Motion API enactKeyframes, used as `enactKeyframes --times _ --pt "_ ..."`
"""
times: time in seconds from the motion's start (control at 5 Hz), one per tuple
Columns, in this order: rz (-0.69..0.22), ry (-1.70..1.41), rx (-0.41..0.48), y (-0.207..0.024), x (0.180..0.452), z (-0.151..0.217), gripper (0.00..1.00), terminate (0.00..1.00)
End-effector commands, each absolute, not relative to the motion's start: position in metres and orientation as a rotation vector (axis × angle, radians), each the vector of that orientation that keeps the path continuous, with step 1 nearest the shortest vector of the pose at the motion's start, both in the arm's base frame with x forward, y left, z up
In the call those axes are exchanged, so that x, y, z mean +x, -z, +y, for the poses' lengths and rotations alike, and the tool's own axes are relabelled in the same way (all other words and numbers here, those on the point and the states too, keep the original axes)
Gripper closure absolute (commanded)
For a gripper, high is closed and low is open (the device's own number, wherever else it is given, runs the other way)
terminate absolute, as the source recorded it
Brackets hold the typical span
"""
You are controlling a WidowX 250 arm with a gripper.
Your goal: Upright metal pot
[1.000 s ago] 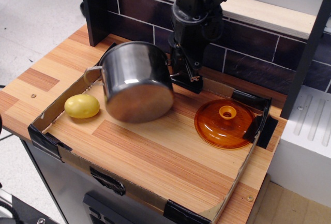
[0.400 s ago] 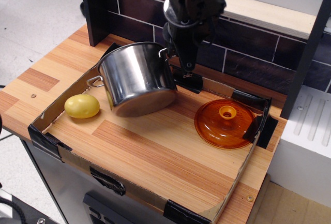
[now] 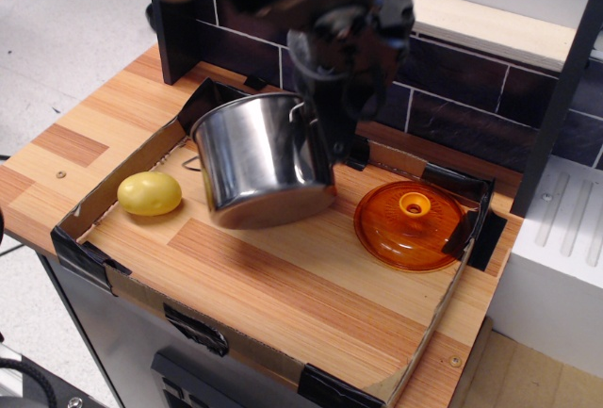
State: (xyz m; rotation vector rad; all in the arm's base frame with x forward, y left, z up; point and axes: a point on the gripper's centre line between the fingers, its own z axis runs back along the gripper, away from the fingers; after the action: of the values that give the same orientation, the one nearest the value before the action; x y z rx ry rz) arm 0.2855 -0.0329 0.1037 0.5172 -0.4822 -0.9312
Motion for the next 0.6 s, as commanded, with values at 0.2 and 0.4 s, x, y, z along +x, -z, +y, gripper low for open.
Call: enactKeyframes --times 0.2,0.4 --pt "-0.582 1.076 0.574 -0.090 0.250 -0.037 1.00 0.00" --pt "-0.704 1.072 0.674 -0.081 0.245 -0.039 1.00 0.00"
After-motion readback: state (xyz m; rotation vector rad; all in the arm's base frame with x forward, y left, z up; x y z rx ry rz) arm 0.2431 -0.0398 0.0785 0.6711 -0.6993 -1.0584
